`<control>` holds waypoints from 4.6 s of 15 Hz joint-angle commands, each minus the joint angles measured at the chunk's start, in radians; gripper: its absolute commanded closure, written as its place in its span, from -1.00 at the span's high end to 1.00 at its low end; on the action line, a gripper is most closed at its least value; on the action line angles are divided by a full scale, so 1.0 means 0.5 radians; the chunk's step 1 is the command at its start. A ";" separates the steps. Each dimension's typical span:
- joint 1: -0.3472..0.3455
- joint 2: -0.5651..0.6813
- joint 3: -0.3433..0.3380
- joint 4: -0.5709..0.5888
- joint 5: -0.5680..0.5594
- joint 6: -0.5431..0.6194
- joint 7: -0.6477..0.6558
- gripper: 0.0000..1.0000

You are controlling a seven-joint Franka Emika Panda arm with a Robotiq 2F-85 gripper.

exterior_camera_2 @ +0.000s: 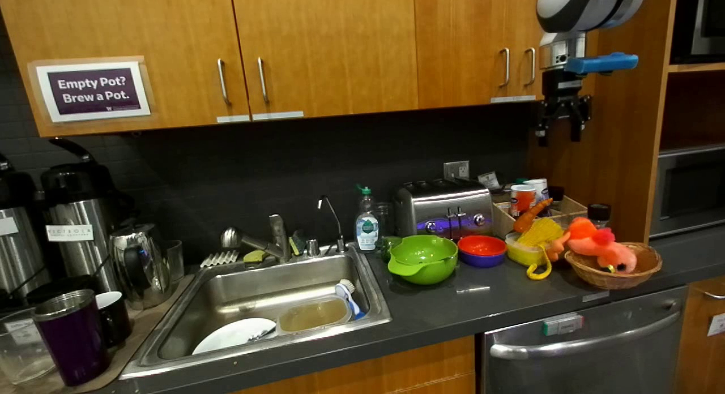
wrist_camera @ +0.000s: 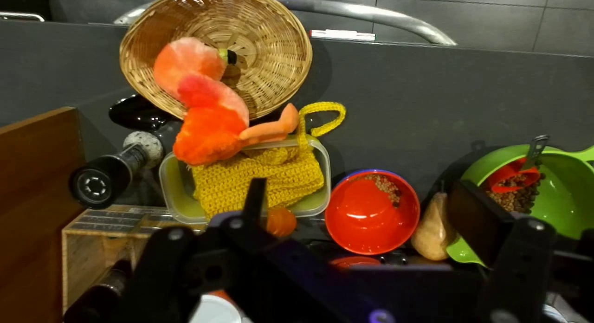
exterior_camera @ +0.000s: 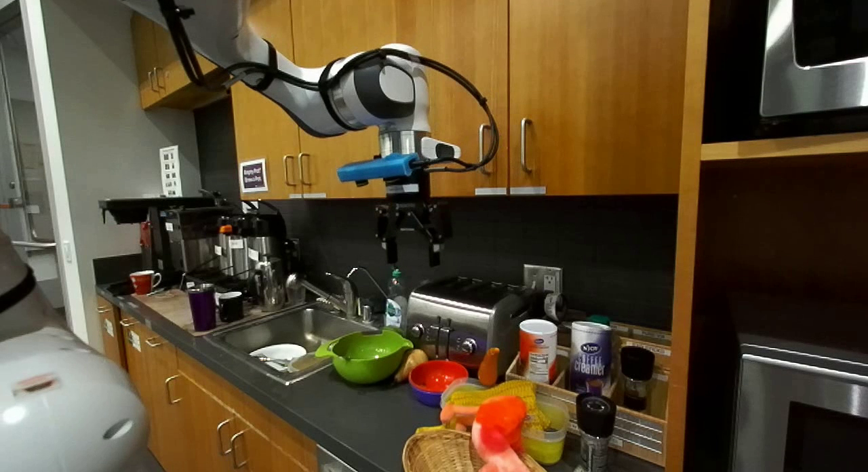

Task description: Remove the measuring cup from the green bowl and put the contents in the cup into the orange bowl.

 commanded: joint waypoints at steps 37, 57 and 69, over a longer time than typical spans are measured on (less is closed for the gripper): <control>0.178 0.840 -0.023 -0.378 2.351 0.501 -1.511 1.00; 0.109 1.335 0.010 0.013 2.809 0.465 -2.015 1.00; 0.084 1.349 0.014 0.096 2.528 0.207 -1.740 1.00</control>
